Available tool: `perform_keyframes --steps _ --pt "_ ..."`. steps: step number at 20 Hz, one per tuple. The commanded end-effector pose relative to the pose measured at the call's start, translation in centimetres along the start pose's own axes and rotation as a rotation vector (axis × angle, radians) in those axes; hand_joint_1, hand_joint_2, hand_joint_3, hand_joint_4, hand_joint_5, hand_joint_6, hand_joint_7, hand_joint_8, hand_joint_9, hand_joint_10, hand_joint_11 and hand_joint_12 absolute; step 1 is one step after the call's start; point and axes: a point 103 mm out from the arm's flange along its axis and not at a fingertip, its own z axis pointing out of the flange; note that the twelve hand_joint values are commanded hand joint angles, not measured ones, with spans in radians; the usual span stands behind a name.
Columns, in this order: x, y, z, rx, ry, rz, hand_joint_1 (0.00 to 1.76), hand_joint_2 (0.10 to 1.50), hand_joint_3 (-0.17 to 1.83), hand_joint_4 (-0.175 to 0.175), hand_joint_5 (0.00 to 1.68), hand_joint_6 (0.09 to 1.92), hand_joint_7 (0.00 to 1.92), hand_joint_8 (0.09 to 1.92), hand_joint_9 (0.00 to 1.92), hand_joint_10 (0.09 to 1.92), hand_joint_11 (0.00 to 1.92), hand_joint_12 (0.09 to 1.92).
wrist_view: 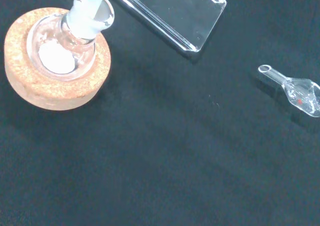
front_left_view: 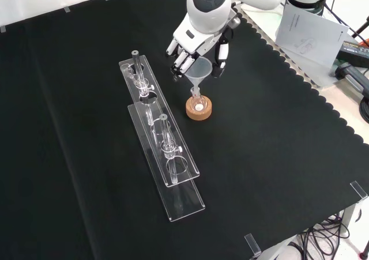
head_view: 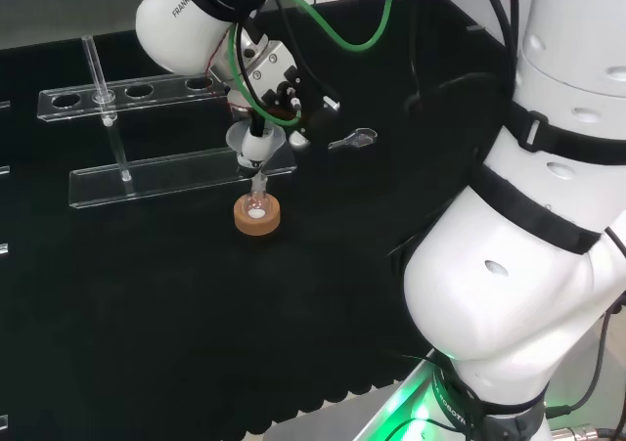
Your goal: Remove the funnel from the round-bottom flask.
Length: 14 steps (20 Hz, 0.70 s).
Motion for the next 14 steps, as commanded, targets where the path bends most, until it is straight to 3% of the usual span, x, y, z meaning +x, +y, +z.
perform_keyframes --steps 1,6,14 --pt "-0.3 -1.3 -1.1 -0.016 0.004 0.015 0.67 0.89 0.38 -0.028 0.71 0.23 0.83 0.63 1.31 0.41 0.72 1.15" --pt "-2.0 -4.3 -3.3 -0.038 0.012 0.034 0.68 0.89 0.38 -0.028 0.69 0.24 0.82 0.63 1.31 0.41 0.71 1.15" --pt "-3.2 -6.5 -5.7 -0.076 0.006 0.055 0.68 0.88 0.39 -0.028 0.65 0.33 0.81 0.66 1.30 0.42 0.71 1.16"
